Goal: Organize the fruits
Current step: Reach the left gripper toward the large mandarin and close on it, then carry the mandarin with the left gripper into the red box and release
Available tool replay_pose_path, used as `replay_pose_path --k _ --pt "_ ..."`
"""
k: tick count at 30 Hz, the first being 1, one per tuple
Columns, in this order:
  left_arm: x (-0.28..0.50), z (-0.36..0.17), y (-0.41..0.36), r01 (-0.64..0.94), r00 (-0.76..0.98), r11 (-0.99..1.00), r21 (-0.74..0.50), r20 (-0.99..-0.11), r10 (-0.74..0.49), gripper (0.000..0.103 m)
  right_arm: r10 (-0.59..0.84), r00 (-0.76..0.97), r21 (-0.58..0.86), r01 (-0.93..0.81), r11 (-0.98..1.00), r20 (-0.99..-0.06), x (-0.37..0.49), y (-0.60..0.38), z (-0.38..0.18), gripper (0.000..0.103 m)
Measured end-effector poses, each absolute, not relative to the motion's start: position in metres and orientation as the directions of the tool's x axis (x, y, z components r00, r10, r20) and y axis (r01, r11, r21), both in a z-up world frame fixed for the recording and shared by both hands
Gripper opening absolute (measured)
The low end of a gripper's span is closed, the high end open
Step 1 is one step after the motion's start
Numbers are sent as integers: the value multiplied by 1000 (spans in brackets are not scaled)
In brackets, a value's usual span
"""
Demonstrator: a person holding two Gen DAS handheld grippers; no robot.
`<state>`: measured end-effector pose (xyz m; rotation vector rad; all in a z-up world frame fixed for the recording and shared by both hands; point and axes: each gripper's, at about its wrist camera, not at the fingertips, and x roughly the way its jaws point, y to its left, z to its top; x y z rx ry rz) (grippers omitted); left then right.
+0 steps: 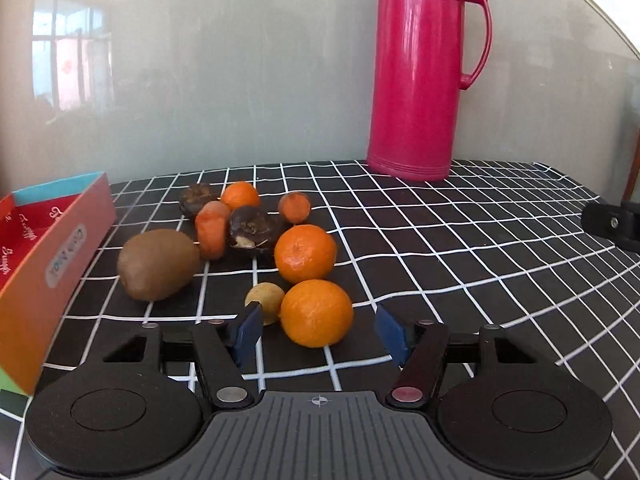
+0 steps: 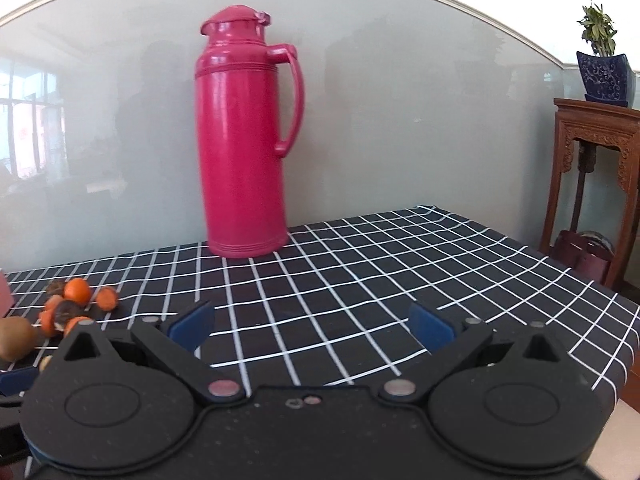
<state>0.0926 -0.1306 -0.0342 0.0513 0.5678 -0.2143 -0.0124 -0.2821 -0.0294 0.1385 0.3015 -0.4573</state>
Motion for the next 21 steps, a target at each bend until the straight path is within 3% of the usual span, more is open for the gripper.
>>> replay_pose_path --k 4,13,21 --pt "102 -38 -136 213 793 977 -18 -581 -183 41 -436 830 79 489 868 -349 0 -294 -31 103" --pt "103 -36 -129 213 797 976 -35 -572 -194 40 -424 826 105 491 865 -373 32 -298 -35 103" --pt "78 -1 -83 176 857 984 -41 -485 -173 40 -376 831 115 456 882 -411 43 -281 -35 103"
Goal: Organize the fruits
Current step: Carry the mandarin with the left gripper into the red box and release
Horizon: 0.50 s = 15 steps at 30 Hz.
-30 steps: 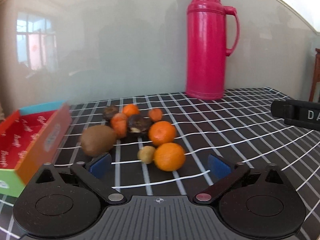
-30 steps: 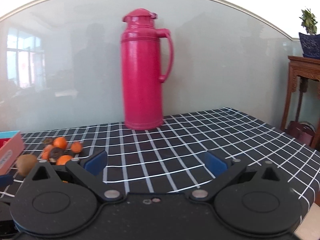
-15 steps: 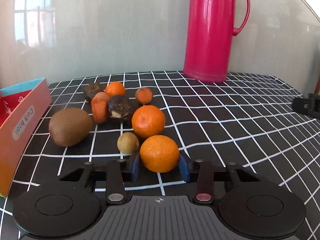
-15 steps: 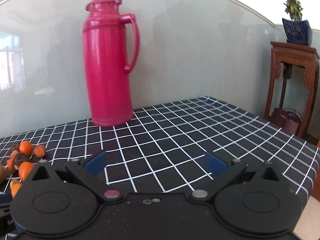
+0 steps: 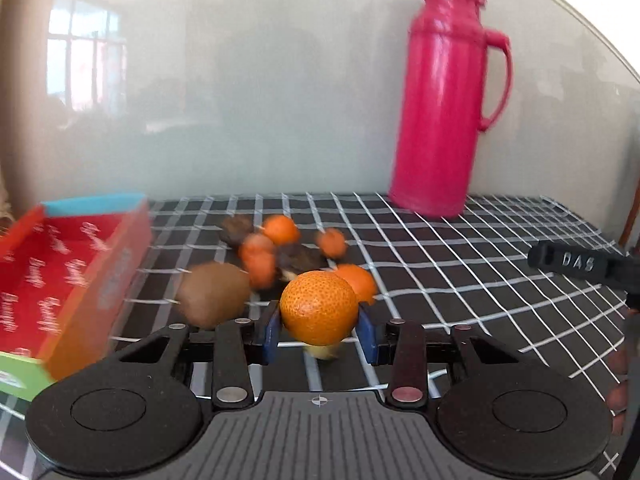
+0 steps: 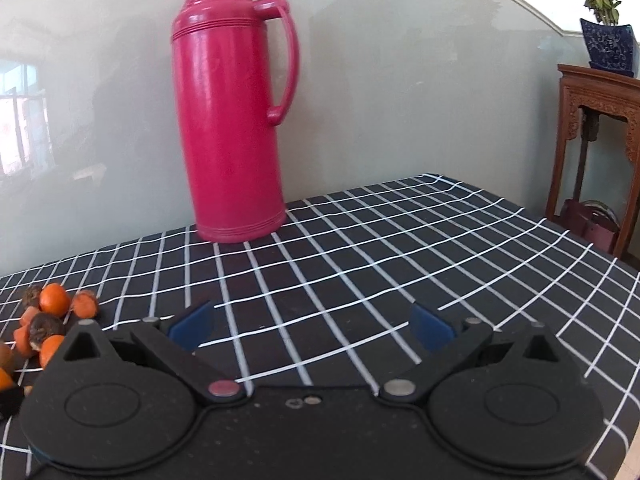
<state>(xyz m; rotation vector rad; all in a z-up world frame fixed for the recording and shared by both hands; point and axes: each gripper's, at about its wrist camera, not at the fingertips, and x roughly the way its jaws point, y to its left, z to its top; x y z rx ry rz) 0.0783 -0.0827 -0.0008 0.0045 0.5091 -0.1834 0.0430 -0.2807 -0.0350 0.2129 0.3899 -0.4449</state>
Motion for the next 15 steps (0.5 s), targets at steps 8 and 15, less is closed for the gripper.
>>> replay_pose_path --k 8,15 --pt "67 22 -5 29 906 999 -16 -422 -33 40 -300 861 99 369 924 -411 49 -238 -30 103" --pt "74 19 69 -131 891 991 -26 -442 106 40 -255 879 73 309 948 -404 51 -209 -26 103"
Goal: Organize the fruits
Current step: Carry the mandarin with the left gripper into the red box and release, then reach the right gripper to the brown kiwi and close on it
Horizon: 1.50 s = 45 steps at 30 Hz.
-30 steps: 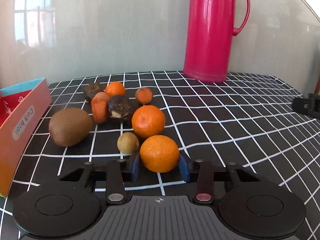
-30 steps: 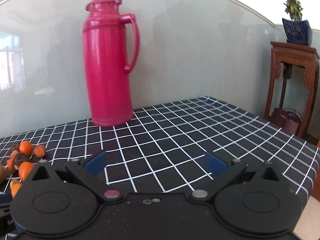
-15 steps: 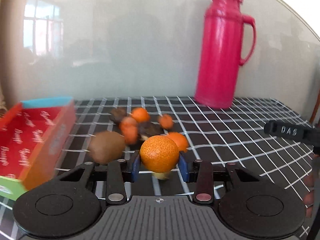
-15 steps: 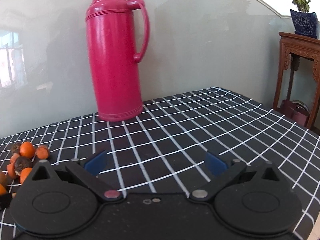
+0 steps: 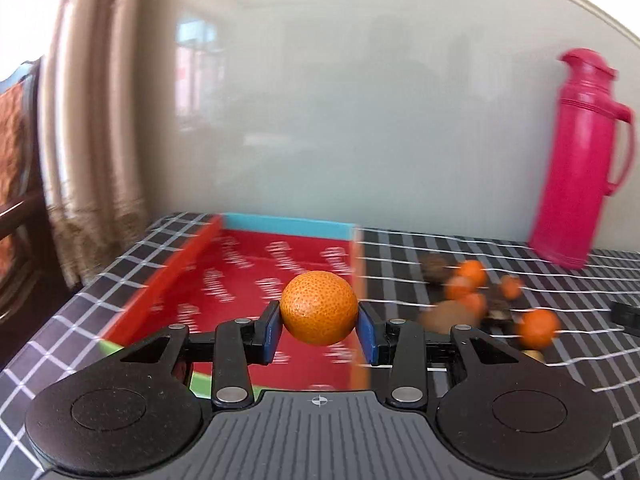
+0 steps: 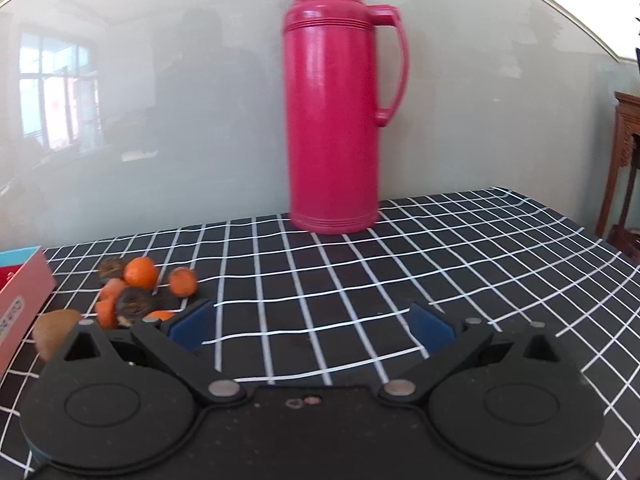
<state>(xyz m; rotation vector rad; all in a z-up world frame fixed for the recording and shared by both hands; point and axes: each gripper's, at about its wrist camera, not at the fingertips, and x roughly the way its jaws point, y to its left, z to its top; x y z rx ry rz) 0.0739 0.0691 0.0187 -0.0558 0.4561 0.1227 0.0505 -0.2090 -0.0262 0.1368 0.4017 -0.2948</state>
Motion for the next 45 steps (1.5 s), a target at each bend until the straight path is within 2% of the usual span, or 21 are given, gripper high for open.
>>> replay_pose_path --k 5,6,7,9,11,12,13,14,17,22,27,31,37,45 --pt "77 12 92 -188 872 982 -2 -460 166 41 -234 882 62 283 957 -409 56 -198 -24 103" --pt "75 12 94 -191 873 982 0 -458 170 51 -229 884 60 276 959 -408 56 -195 -24 103" --pt "73 13 96 -188 879 982 -6 -447 165 68 -225 884 57 270 961 -409 57 -195 -24 103" --pt "66 15 96 -202 894 979 0 -407 185 86 -216 888 56 261 964 -407 57 -192 -23 103" --pt "62 17 95 -199 902 980 3 -389 185 89 -211 890 56 254 966 -405 57 -190 -22 103" --pt "58 18 93 -194 908 981 -6 -380 177 93 -209 891 55 252 966 -404 56 -189 -22 103" --pt "55 19 91 -191 914 982 -15 -368 172 101 -207 891 55 249 967 -403 56 -188 -21 103" --pt "52 19 89 -188 919 982 -17 -355 170 103 -205 893 54 247 968 -401 55 -188 -21 103" --pt "43 23 79 -177 935 984 0 -312 168 103 -187 904 58 226 972 -385 51 -187 -19 103" --pt "34 23 67 -160 942 987 2 -299 153 103 -129 924 49 157 986 -359 43 -186 -13 103" --pt "31 23 62 -161 943 987 10 -292 157 103 -12 973 152 48 987 -231 23 -196 -6 103" --pt "29 23 65 -172 940 985 1 -299 165 103 17 952 126 23 992 -305 28 -193 -8 103" --pt "26 23 66 -184 937 983 -2 -302 174 103 58 945 54 -43 998 -323 33 -169 -10 103" --pt "28 15 80 -209 925 976 63 -310 219 103 108 934 -48 -132 990 -341 55 -113 -14 101"
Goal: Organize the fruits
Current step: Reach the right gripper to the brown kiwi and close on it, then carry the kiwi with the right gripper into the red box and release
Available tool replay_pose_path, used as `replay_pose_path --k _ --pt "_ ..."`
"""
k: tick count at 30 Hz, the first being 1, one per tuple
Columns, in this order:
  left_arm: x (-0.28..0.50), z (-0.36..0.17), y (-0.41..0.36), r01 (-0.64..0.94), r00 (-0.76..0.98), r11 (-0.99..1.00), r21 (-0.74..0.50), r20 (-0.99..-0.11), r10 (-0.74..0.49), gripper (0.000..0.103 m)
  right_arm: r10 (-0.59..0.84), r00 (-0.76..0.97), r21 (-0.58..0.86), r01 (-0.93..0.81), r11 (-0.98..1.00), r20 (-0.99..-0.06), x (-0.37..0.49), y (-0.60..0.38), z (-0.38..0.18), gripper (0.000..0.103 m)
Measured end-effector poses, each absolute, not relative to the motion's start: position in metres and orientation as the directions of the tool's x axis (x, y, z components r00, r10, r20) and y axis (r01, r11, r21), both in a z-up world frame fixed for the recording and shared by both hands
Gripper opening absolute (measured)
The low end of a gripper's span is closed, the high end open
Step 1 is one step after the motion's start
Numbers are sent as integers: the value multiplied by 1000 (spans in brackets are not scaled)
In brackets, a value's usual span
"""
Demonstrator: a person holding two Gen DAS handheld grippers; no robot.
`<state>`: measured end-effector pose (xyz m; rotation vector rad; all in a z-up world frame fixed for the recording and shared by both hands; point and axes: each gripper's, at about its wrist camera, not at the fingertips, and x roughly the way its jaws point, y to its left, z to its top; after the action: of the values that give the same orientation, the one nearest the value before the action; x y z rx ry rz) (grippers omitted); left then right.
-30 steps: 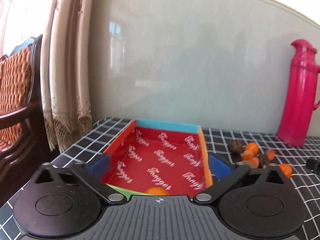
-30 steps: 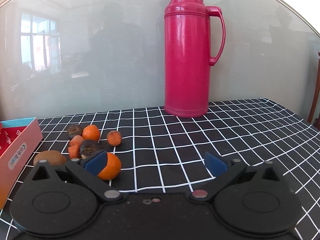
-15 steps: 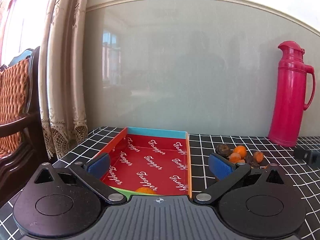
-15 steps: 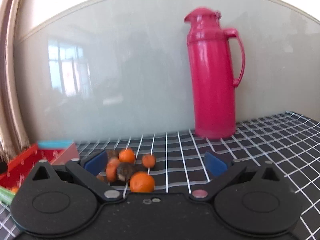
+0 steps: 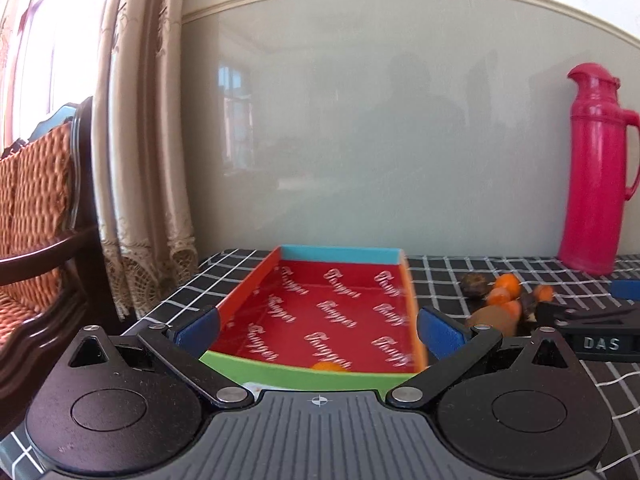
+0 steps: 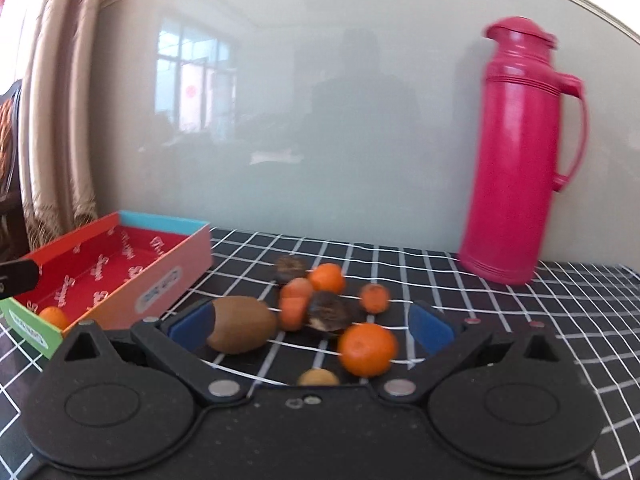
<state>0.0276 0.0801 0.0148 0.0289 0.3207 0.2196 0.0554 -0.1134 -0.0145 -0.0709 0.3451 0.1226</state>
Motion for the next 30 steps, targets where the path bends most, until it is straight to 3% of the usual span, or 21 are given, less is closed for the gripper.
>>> replay_pose_path --k 12,19,22,24,30 --pt "34 1 157 -353 849 933 63 -396 348 103 119 897 -51 -156 986 -425 93 -73 -31 91" --pt "34 -2 192 -487 795 873 28 -401 456 103 101 864 -49 -144 988 -493 111 -58 -43 85" --pt "30 -2 205 -498 796 867 -22 -408 447 103 88 850 -56 -137 989 -519 116 -55 -45 77" --pt "27 -2 208 -506 797 862 -38 -403 450 103 79 841 -42 -119 992 -535 119 -59 -47 59" --pt "24 0 212 -512 798 857 -50 -396 454 103 92 850 -19 -119 993 -519 112 -62 -43 59"
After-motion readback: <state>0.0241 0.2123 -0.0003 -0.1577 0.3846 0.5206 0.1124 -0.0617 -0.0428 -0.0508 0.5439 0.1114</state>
